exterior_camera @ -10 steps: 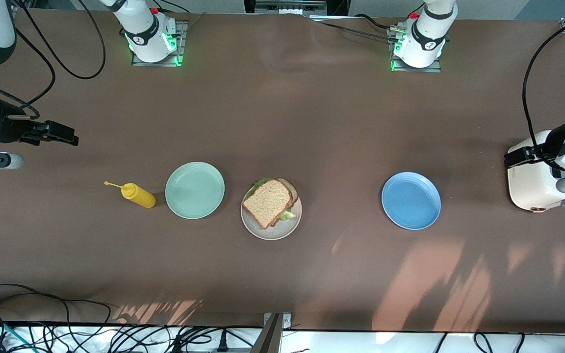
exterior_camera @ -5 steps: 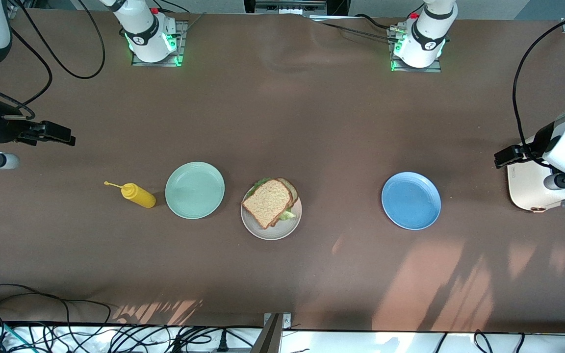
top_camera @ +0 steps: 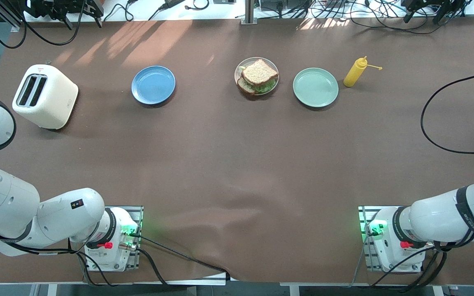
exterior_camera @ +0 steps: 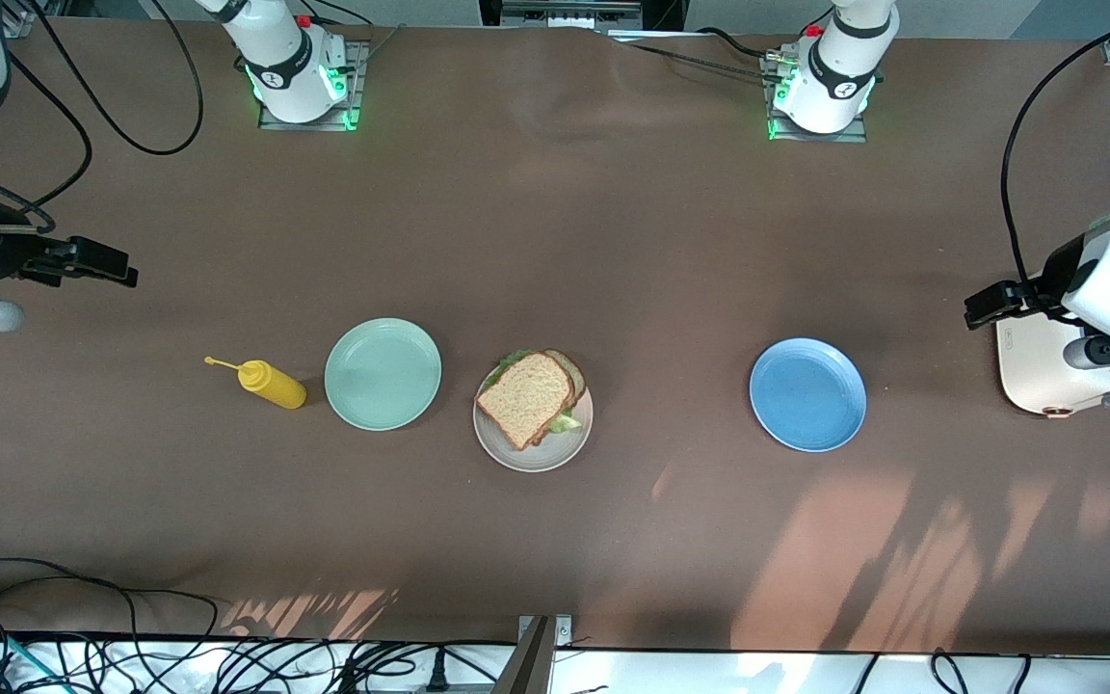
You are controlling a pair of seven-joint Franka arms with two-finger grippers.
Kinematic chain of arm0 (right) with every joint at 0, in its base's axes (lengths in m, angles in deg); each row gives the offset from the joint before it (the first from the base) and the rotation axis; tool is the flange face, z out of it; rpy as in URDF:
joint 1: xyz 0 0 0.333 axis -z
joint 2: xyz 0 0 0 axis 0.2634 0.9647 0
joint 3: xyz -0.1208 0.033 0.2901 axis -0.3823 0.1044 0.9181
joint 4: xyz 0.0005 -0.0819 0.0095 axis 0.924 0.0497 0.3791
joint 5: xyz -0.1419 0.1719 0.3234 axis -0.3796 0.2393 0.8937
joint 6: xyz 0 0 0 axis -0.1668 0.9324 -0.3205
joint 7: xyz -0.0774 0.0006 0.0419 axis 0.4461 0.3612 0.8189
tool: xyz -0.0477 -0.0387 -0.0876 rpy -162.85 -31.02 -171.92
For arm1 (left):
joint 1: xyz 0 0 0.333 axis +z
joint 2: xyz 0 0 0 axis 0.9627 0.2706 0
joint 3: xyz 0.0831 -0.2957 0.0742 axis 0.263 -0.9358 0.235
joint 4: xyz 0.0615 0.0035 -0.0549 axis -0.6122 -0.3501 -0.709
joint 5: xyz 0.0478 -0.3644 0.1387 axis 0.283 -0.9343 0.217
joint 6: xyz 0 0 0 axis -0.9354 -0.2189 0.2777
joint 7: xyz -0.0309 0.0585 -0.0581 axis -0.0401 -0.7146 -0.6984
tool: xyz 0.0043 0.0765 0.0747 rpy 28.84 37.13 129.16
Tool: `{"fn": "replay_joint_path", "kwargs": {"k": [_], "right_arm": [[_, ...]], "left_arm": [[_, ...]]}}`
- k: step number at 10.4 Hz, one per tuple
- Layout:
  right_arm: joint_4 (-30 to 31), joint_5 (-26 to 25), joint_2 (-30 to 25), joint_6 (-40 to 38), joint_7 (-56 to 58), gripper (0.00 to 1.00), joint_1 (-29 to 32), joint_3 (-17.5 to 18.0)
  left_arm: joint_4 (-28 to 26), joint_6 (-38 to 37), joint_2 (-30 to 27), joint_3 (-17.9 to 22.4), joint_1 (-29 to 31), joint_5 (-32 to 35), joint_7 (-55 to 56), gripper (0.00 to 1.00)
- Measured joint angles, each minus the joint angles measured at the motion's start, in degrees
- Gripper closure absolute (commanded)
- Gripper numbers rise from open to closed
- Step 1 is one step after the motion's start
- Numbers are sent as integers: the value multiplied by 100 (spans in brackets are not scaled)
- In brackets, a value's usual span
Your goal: Make sandwich on beige plate with both arms
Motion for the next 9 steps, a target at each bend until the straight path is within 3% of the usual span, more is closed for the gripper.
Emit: {"fn": "replay_joint_path", "kwargs": {"k": [9], "right_arm": [[-270,0,-41,-128,12,0,66,-77]], "left_arm": [[33,8,-100,-19,0,-3,2,0]]}}
